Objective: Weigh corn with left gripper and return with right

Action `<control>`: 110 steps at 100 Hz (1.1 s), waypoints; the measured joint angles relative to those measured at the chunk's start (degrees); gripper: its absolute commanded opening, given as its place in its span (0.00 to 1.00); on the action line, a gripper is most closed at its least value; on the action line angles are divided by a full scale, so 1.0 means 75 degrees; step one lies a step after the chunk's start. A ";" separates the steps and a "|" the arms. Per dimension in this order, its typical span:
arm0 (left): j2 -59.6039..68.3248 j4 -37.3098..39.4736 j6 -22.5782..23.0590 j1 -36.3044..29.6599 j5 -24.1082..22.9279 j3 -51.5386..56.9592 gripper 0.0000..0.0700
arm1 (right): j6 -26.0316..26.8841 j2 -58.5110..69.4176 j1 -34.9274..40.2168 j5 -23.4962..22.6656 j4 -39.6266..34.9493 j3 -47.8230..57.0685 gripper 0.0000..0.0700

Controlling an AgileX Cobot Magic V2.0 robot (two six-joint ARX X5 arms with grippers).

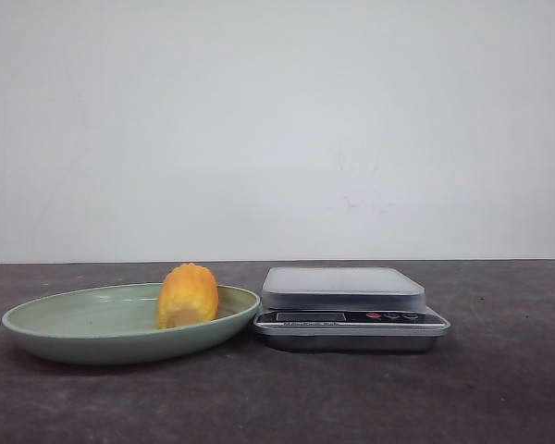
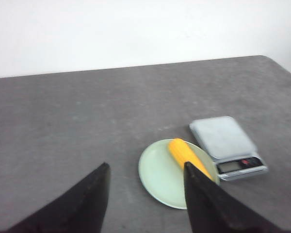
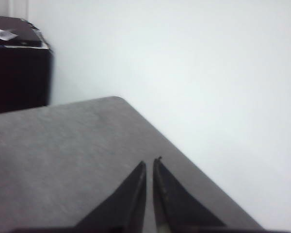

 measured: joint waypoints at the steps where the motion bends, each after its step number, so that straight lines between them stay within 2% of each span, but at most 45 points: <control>1: 0.0000 0.0000 0.0000 0.0000 -0.0055 0.0000 0.39 | -0.0020 -0.0026 -0.0009 0.0003 -0.0041 0.0000 0.01; 12: 0.0000 0.0000 0.0038 0.0000 -0.0612 0.0000 0.39 | -0.0189 -0.0254 -0.0082 0.0038 -0.0501 -0.0012 0.01; 26: 0.0003 0.0000 0.0052 0.0000 -0.0644 0.0000 0.39 | -0.0379 -0.0554 -0.0061 -0.0096 -0.0504 -0.0058 0.01; 33: 0.0003 0.0000 0.0055 0.0000 -0.0644 0.0000 0.39 | -0.0423 -0.0790 -0.0061 -0.0493 -0.0195 -0.0058 0.01; 46: 0.0003 0.0000 0.0052 0.0000 -0.0644 0.0000 0.39 | -0.0557 -0.1241 -0.0061 -0.1626 0.0402 -0.0050 0.01; 54: 0.0003 0.0000 0.0055 0.0000 -0.0644 0.0000 0.39 | -0.0612 -0.1320 -0.0064 -0.1845 0.0530 -0.0026 0.01; 68: 0.0003 0.0000 0.0052 0.0000 -0.0644 0.0000 0.39 | -0.0903 -0.1180 -0.0085 -0.1769 0.0294 -0.0026 0.01; 79: 0.0003 0.0000 0.0055 0.0000 -0.0644 0.0000 0.39 | -0.0944 -0.0918 -0.0093 -0.1682 -0.0286 -0.0082 0.01; 89: 0.0003 0.0000 0.0055 0.0000 -0.0644 0.0000 0.39 | -0.0965 -0.0816 -0.0093 -0.1676 -0.0391 -0.0128 0.01; 110: 0.0003 0.0000 0.0055 0.0000 -0.0644 0.0000 0.39 | -0.0965 -0.0985 -0.0187 -0.0930 -0.1122 -0.0099 0.01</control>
